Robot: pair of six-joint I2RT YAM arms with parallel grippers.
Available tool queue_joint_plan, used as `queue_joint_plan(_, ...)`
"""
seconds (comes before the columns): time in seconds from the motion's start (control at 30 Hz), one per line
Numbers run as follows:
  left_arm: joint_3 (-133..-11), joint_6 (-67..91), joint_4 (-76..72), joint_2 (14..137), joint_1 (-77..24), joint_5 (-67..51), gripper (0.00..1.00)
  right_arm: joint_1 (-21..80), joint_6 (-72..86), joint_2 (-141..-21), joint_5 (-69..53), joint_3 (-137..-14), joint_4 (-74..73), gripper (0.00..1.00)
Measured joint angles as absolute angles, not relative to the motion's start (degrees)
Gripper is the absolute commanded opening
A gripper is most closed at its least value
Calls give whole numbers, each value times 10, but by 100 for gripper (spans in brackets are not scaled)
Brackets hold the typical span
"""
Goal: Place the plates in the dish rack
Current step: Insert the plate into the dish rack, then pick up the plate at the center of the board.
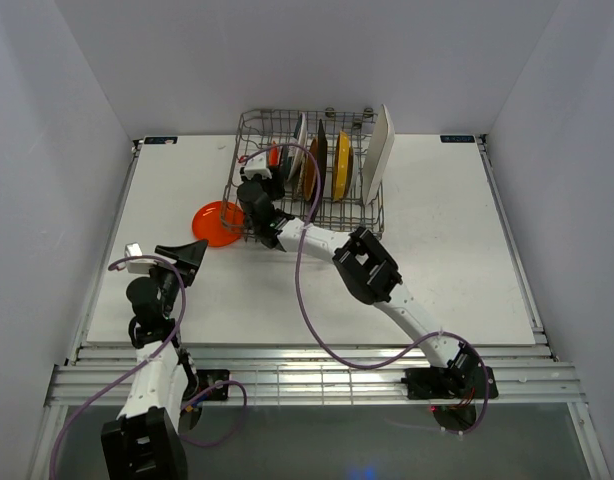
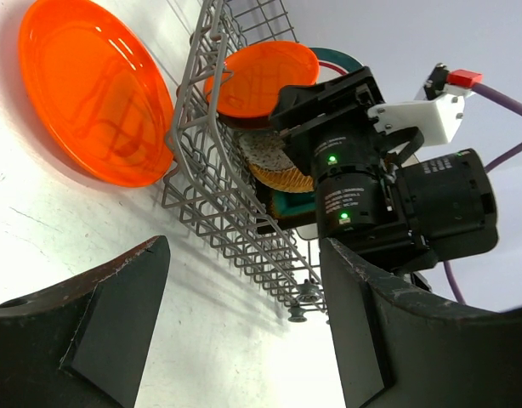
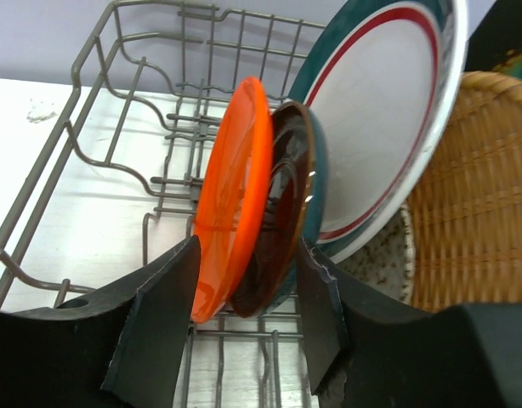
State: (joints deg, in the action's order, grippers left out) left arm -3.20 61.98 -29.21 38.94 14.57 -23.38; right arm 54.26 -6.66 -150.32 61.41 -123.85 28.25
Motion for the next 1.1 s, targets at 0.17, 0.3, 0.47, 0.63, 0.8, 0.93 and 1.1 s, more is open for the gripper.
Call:
queue_joint_plan(0.17, -32, 620, -292, 390, 146, -234, 81, 543, -77, -1470, 620, -1212, 285, 56)
queue_joint_plan(0.3, -32, 620, -292, 395, 146, -233, 81, 544, -85, -1430, 624, -1170, 292, 57)
queue_joint_plan(0.47, -32, 618, -292, 407, 146, -225, 81, 551, -95, -1357, 624, -1082, 319, 57)
queue_joint_plan(0.63, -34, 617, -291, 448, 146, -215, 81, 561, -89, -1247, 609, -956, 339, 58)
queue_joint_plan(0.8, -46, 616, -289, 510, 146, -207, 81, 571, -58, -1105, 575, -821, 352, 62)
queue_joint_plan(0.93, -70, 615, -288, 562, 146, -201, 80, 574, -21, -1009, 543, -745, 345, 61)
queue_joint_plan(1.1, -95, 615, -288, 611, 146, -194, 78, 574, 23, -922, 507, -671, 326, 62)
